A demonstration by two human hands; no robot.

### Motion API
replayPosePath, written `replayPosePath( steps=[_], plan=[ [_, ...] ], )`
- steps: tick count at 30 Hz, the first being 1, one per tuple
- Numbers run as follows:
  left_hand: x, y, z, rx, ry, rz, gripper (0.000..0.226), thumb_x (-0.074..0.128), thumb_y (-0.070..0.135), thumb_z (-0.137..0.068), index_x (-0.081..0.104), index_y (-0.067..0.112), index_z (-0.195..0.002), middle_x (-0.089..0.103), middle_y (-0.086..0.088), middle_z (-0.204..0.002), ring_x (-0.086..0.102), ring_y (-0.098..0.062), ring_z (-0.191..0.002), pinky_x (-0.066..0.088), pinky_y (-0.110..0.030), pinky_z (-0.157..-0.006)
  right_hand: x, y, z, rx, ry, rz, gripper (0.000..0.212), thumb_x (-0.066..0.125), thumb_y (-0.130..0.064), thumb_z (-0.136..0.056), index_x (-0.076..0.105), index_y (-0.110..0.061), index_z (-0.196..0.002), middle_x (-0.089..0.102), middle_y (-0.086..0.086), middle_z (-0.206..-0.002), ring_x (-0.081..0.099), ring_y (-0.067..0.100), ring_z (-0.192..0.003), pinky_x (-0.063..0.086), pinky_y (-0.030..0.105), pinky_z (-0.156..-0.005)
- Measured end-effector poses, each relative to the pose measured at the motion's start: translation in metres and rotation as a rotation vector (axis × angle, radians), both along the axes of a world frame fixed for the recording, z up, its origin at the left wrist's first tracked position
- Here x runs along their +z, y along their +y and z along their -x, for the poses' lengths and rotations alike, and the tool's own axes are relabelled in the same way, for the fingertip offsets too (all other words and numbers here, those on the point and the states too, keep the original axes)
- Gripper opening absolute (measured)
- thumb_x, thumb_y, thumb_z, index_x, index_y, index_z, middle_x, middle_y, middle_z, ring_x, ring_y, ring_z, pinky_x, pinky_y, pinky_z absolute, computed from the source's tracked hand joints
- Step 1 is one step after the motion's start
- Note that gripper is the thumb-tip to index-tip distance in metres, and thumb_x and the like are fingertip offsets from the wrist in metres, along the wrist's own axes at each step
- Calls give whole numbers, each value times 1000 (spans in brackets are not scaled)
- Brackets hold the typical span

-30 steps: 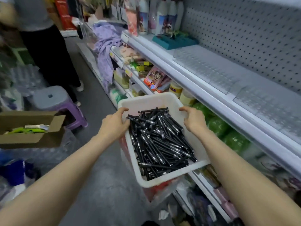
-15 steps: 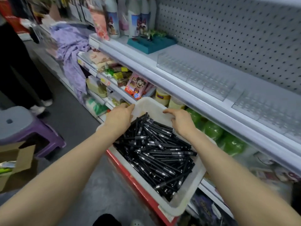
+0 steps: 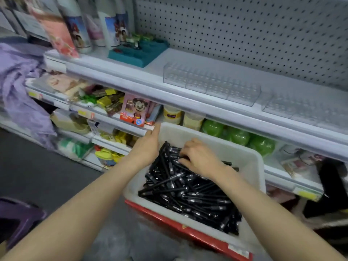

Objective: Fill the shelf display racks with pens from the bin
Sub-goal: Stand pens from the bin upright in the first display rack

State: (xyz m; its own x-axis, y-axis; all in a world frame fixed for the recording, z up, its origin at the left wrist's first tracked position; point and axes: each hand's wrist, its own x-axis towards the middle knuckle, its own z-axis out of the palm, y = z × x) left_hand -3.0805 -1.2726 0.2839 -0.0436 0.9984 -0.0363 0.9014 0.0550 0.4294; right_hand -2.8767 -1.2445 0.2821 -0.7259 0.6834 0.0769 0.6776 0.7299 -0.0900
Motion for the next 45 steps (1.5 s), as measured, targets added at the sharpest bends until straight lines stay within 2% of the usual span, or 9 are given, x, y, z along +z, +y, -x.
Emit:
replayPosePath(
  steps=[8, 15, 18, 22, 24, 29, 32, 37, 45],
  plan=[
    [-3, 0, 1, -39, -62, 45, 86, 50, 5, -93, -8, 20, -155, 40, -18, -138, 50, -36, -117, 41, -37, -85, -3, -17, 6, -370, 181, 171, 26, 64, -31, -92, 71, -18, -114, 67, 4, -107, 59, 26, -102, 47, 37, -92],
    [4, 0, 8, -171, 48, -134, 67, 55, 24, -96, 22, 12, -153, 17, -19, -156, 15, -35, -144, 19, -40, -119, 61, -13, 3, -595, 559, 119, 10, 68, -21, -89, 72, -18, -97, 69, -2, -88, 63, 11, -76, 49, 26, -75],
    [27, 10, 5, -334, -101, -310, 40, 55, 34, -97, 56, 18, -133, 49, -11, -139, 39, -27, -130, 32, -35, -106, 93, 2, 3, -682, 960, 215, 3, 69, -12, -88, 67, -14, -90, 65, -2, -74, 60, 5, -57, 51, 22, -61],
    [63, 29, -6, -434, -192, -242, 29, 52, 38, -98, 64, 19, -116, 68, -3, -112, 60, -22, -104, 38, -29, -73, 120, 18, 9, -672, 1359, 415, 8, 63, 2, -90, 60, -5, -91, 61, 7, -71, 62, 10, -55, 55, 22, -58],
    [73, 41, -6, -406, -206, -279, 20, 54, 32, -97, 65, 17, -105, 68, -2, -102, 62, -24, -98, 42, -33, -73, 126, 21, 8, -664, 1294, 403, 9, 63, 1, -90, 60, -7, -88, 62, 8, -73, 62, 14, -59, 57, 23, -62],
    [95, 65, 7, -400, -34, -430, 18, 55, 29, -97, 64, 17, -108, 59, -3, -99, 54, -24, -100, 35, -33, -77, 135, 37, -6, -380, 415, -146, 3, 69, -25, -88, 72, -25, -88, 68, -12, -86, 53, 12, -85, 41, 29, -77],
    [107, 77, 11, -420, 14, -479, 21, 55, 29, -97, 64, 18, -112, 57, -2, -103, 52, -21, -103, 36, -31, -80, 137, 46, 7, -275, 276, -224, 12, 70, -32, -87, 76, -24, -93, 69, -6, -87, 45, 17, -87, 35, 31, -77],
    [117, 106, 39, -333, -191, -533, 44, 64, 34, -92, 54, 22, -134, 54, 1, -119, 53, -16, -108, 44, -32, -90, 152, 68, 23, -359, 339, -141, 11, 67, -23, -90, 75, -16, -94, 66, 2, -88, 56, 20, -81, 36, 29, -71],
    [116, 182, 77, -180, -330, -307, 78, 75, 34, -83, 35, 17, -147, 46, -9, -138, 54, -21, -117, 47, -38, -99, 181, 130, 77, -654, 890, 62, 9, 63, -21, -92, 65, -15, -99, 70, 4, -86, 67, 22, -82, 56, 40, -76]
  ],
)
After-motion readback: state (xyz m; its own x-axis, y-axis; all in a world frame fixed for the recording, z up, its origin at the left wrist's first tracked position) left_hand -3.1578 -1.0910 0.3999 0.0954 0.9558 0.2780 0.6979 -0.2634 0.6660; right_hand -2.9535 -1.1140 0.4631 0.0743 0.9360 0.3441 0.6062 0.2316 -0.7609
